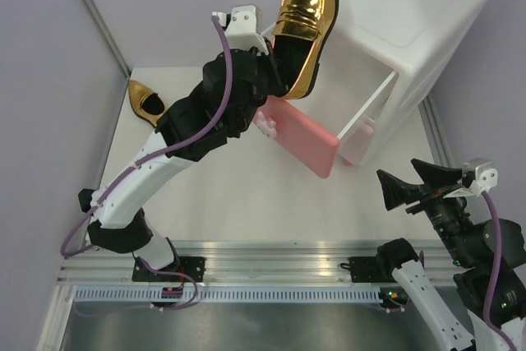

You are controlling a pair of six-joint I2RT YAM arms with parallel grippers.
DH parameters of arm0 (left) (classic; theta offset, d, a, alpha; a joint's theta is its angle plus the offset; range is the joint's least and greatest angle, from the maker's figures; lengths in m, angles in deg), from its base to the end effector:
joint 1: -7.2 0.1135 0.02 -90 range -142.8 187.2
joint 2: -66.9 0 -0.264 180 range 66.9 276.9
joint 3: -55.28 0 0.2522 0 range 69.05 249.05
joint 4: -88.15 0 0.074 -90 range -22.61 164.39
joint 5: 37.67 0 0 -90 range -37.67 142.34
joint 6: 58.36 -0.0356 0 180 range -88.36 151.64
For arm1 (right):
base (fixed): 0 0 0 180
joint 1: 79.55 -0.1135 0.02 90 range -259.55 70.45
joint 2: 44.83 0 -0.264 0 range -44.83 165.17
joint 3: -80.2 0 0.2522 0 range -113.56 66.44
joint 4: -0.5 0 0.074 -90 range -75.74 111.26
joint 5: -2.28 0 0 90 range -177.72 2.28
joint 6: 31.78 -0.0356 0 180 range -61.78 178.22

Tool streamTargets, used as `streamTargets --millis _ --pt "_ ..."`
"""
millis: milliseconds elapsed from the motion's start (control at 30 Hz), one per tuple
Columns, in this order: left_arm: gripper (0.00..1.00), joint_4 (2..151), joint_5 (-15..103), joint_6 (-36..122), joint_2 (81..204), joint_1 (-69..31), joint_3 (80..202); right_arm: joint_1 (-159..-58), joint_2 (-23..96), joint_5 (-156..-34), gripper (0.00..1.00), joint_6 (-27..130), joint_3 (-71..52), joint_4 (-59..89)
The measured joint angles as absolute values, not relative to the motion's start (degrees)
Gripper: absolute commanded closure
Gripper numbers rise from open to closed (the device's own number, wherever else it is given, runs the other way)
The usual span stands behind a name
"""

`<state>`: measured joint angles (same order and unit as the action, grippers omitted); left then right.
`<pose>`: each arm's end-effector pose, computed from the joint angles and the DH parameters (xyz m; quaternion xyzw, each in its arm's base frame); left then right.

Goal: Place and organize the shoes in the shoe cabinet

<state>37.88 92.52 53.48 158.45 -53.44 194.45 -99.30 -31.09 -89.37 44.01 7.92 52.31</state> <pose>0.1662 -0.2487 0.5590 0.0018 0.7195 -0.2407 0.6515 0.0034 0.0023 0.4042 -0.0429 0.6630 0.2274 0.7119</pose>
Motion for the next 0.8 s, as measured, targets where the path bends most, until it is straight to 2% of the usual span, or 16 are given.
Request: streamTargets --millis 300,800 --pt "0.98 38.01 98.77 56.0 158.3 -53.53 191.76 -99.3 -31.13 -89.5 0.02 44.03 7.89 52.85" --pt "0.98 33.53 100.47 61.96 161.68 -53.57 193.27 -99.3 -27.22 -91.45 0.02 44.73 4.79 53.86"
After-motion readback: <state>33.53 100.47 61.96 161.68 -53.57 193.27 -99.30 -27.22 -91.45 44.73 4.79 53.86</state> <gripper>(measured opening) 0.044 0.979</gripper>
